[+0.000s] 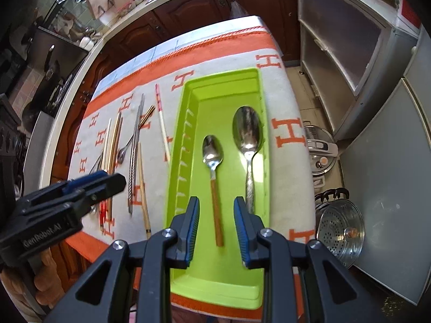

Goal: Organize utensils
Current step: 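Move both tools back over the chopsticks on the cloth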

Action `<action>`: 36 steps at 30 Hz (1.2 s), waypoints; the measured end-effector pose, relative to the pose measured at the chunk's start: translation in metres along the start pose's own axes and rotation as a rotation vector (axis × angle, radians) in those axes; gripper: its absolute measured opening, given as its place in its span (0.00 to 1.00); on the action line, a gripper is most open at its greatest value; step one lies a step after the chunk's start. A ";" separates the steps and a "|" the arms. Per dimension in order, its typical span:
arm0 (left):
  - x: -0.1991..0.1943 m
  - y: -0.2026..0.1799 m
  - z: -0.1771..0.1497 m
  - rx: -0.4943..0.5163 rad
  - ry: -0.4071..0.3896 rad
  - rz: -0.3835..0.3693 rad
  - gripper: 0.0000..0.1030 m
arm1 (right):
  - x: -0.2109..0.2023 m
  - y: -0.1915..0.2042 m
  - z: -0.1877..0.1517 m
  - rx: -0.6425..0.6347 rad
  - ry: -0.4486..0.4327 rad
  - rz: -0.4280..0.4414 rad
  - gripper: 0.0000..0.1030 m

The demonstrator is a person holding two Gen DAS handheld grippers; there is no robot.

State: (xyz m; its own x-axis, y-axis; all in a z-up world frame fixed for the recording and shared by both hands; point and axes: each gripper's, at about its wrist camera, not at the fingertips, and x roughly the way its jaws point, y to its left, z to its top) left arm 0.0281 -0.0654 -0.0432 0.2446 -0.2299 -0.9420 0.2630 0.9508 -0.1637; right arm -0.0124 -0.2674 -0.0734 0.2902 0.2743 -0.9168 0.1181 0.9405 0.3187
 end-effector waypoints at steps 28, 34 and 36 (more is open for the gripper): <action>-0.062 0.124 -0.029 -0.207 -0.146 0.232 0.80 | -0.023 0.139 0.017 -0.424 -0.132 0.032 0.61; -0.054 0.124 -0.016 -0.165 -0.219 0.177 0.80 | -0.004 0.154 0.032 -0.427 -0.122 0.026 0.61; -0.041 0.126 -0.008 -0.159 -0.188 0.148 0.80 | 0.006 0.153 0.039 -0.404 -0.100 0.033 0.61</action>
State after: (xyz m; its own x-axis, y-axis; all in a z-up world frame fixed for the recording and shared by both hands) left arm 0.0432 0.0653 -0.0272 0.4422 -0.1065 -0.8906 0.0652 0.9941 -0.0865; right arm 0.0444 -0.1300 -0.0209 0.3808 0.3037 -0.8734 -0.2692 0.9400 0.2095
